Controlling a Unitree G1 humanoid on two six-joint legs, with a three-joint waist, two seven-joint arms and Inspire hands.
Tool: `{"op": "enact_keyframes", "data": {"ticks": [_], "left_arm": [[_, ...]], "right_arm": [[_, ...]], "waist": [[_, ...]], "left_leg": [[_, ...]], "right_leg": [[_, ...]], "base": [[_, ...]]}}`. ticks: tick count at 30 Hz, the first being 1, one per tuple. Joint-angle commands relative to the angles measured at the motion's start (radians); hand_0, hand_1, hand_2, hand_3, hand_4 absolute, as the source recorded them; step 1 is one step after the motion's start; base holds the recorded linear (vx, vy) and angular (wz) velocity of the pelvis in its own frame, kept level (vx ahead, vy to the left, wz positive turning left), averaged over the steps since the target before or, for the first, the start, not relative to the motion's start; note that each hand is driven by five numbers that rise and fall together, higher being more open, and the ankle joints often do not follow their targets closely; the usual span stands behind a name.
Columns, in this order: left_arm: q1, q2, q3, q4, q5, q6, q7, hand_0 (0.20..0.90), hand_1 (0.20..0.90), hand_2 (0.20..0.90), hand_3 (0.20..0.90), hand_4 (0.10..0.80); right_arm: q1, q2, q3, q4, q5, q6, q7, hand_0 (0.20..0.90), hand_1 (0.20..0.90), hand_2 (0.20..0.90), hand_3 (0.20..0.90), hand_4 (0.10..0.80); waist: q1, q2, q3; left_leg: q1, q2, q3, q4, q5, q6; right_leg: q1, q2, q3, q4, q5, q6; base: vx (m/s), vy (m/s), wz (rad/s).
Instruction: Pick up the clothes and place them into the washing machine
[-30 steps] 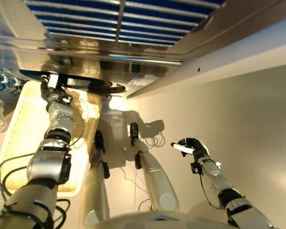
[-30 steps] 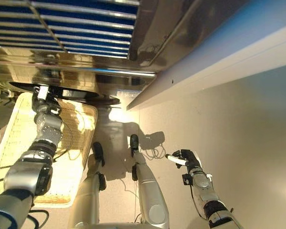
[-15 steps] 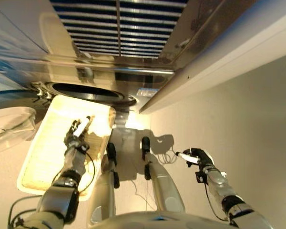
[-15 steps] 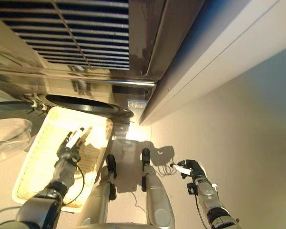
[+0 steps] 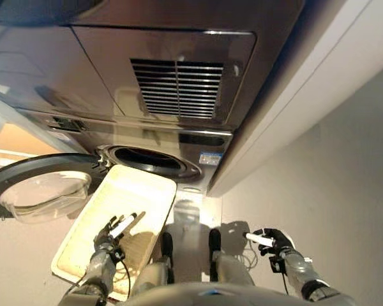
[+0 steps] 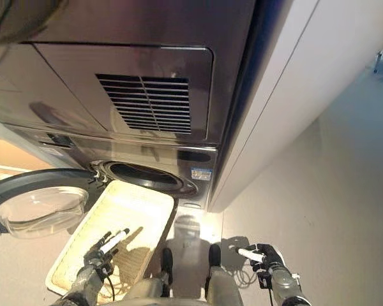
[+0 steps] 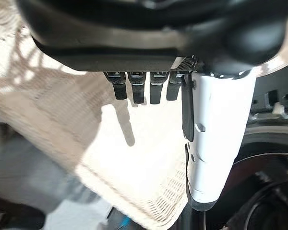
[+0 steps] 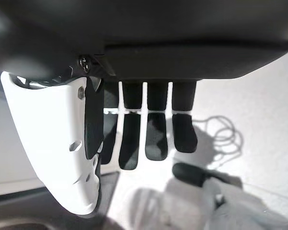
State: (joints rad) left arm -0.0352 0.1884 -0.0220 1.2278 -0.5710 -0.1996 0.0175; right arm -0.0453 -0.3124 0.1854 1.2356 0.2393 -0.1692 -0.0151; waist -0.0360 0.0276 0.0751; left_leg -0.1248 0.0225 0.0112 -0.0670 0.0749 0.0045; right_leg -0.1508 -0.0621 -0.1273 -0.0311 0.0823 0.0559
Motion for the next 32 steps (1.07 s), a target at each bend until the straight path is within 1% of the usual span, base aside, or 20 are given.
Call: {"op": "enact_keyframes", "data": {"ticks": [1, 4, 7, 9, 13, 19, 32], "left_arm": [[-0.020, 0.006, 0.016, 0.056, 0.035, -0.019, -0.018, 0.900, 0.900, 0.900, 0.900, 0.800], [0.004, 0.001, 0.004, 0.080, 0.090, -0.007, -0.025, 0.900, 0.900, 0.900, 0.900, 0.800], [0.017, -0.003, -0.013, 0.108, 0.149, 0.004, -0.019, 0.900, 0.900, 0.900, 0.900, 0.800], [0.017, -0.003, -0.008, 0.118, 0.164, 0.013, -0.014, 0.900, 0.900, 0.900, 0.900, 0.800], [0.021, -0.005, -0.027, 0.124, 0.210, 0.024, -0.014, 0.900, 0.900, 0.900, 0.900, 0.800], [0.026, -0.007, -0.012, 0.127, 0.183, 0.032, -0.021, 0.900, 0.900, 0.900, 0.900, 0.800], [0.034, -0.013, -0.015, 0.135, 0.176, 0.038, -0.026, 0.900, 0.900, 0.900, 0.900, 0.800]], "right_arm": [[0.034, -0.002, -0.021, 0.013, -0.022, -0.002, 0.018, 0.900, 0.900, 0.900, 0.900, 0.800], [0.044, 0.012, -0.010, 0.031, -0.055, 0.003, 0.022, 0.900, 0.900, 0.900, 0.900, 0.800], [0.045, 0.027, -0.004, 0.051, -0.077, 0.011, 0.025, 0.900, 0.900, 0.900, 0.900, 0.800], [0.047, 0.033, 0.005, 0.054, -0.090, 0.012, 0.026, 0.900, 0.900, 0.900, 0.900, 0.800], [0.044, 0.044, 0.015, 0.067, -0.105, 0.019, 0.026, 0.900, 0.900, 0.900, 0.900, 0.800], [0.041, 0.052, 0.028, 0.066, -0.110, 0.022, 0.029, 0.900, 0.900, 0.900, 0.900, 0.800], [0.047, 0.059, 0.036, 0.085, -0.121, 0.026, 0.028, 0.900, 0.900, 0.900, 0.900, 0.800]], "waist": [[0.029, -0.045, -0.041], [0.034, -0.043, -0.071], [0.034, -0.043, -0.096], [0.036, -0.043, -0.102], [0.039, -0.043, -0.120], [0.039, -0.045, -0.130], [0.039, -0.049, -0.139]], "left_leg": [[-0.005, -0.066, -0.002, -0.008, 0.008, -0.044], [0.030, -0.065, -0.011, -0.019, 0.008, -0.043], [0.046, -0.065, -0.021, -0.020, 0.007, -0.047], [0.066, -0.064, -0.024, -0.020, 0.003, -0.044], [0.103, -0.064, -0.023, -0.020, -0.012, -0.038], [0.123, -0.062, -0.027, -0.020, -0.024, -0.036], [0.140, -0.063, -0.030, -0.020, -0.041, -0.033]], "right_leg": [[0.014, -0.023, -0.015, -0.016, 0.030, 0.038], [0.050, -0.020, -0.022, -0.010, 0.014, 0.037], [0.080, -0.023, -0.037, -0.010, 0.003, 0.039], [0.097, -0.023, -0.042, -0.007, -0.005, 0.037], [0.134, -0.022, -0.045, -0.001, -0.020, 0.036], [0.156, -0.023, -0.048, -0.001, -0.029, 0.037], [0.175, -0.023, -0.048, -0.003, -0.040, 0.038]], "base": [[0.119, -0.031, 0.15], [0.098, -0.034, 0.15], [0.060, -0.016, 0.05], [0.066, -0.022, 0.12], [0.089, -0.019, 0.06], [0.045, -0.015, 0.01], [0.016, -0.004, 0.00]]}}
